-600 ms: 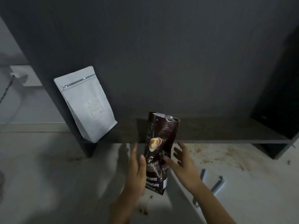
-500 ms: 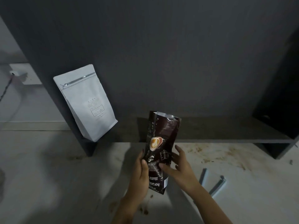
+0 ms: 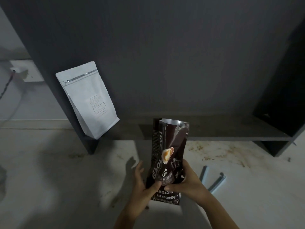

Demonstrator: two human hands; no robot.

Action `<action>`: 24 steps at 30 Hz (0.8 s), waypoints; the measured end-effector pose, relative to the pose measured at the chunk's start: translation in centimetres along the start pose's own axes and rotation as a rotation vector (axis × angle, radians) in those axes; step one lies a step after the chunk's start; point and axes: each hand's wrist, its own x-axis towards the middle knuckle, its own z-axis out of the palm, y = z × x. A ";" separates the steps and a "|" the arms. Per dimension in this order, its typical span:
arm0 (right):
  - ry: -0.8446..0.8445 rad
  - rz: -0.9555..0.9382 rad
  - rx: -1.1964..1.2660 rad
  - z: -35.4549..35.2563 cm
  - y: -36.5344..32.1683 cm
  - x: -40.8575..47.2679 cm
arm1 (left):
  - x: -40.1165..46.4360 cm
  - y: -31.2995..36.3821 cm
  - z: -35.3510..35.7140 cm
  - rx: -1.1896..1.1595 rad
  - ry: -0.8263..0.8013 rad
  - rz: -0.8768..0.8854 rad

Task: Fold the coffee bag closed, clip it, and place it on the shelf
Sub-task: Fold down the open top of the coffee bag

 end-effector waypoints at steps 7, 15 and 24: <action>-0.016 -0.061 -0.061 0.0 -0.3 -1.6 | 0.2 -1.0 0.7 -0.270 -0.211 -0.073; 0.095 -0.033 -0.039 0.5 0.4 -1.9 | -0.3 -0.9 1.1 -0.087 -0.002 -0.123; -0.019 -0.246 -0.139 -2.6 -8.0 -3.8 | -0.3 0.3 0.8 -0.103 -0.062 -0.025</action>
